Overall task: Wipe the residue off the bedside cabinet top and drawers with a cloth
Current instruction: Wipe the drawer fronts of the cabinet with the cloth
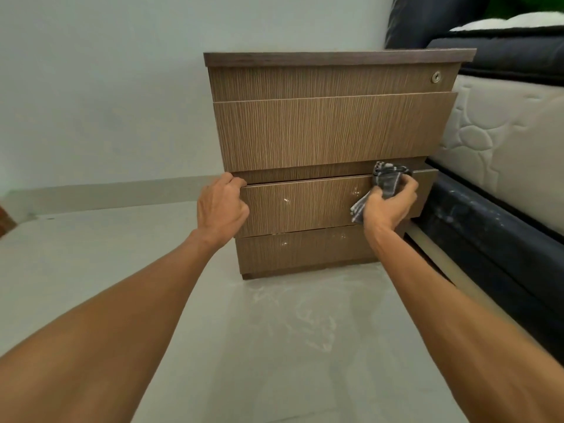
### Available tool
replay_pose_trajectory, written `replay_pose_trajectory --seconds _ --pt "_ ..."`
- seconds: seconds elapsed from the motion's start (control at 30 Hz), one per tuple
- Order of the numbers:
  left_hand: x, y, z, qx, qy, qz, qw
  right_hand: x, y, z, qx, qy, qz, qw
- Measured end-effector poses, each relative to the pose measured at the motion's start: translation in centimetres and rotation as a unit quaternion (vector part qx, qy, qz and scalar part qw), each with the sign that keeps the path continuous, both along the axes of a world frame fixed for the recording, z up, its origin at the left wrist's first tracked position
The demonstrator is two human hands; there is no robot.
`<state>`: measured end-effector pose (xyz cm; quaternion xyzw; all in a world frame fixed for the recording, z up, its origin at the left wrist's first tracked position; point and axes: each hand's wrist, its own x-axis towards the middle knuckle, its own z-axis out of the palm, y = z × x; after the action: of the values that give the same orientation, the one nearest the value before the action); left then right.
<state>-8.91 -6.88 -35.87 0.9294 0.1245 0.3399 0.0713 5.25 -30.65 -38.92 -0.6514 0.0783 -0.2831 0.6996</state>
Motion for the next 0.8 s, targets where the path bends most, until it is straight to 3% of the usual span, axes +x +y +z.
replay_pose_trajectory --seconds 0.13,0.53,0.7,0.8 --pt "0.1 0.0 0.2 -0.013 -0.005 -0.003 1.000 -2.0 3.2 -1.2 -0.094 -0.058 0.026 0.994" --pt "0.0 0.2 0.6 -0.024 -0.006 -0.006 1.000 -7.8 11.6 -3.1 -0.277 -0.121 0.126 0.945" --pt "0.0 0.1 0.7 -0.048 -0.009 -0.001 0.999 -9.0 13.2 -4.9 -0.385 -0.128 0.190 0.894" --pt "-0.1 -0.1 0.5 -0.062 -0.016 -0.003 0.998 -9.2 13.9 -6.1 -0.489 -0.155 0.248 0.822"
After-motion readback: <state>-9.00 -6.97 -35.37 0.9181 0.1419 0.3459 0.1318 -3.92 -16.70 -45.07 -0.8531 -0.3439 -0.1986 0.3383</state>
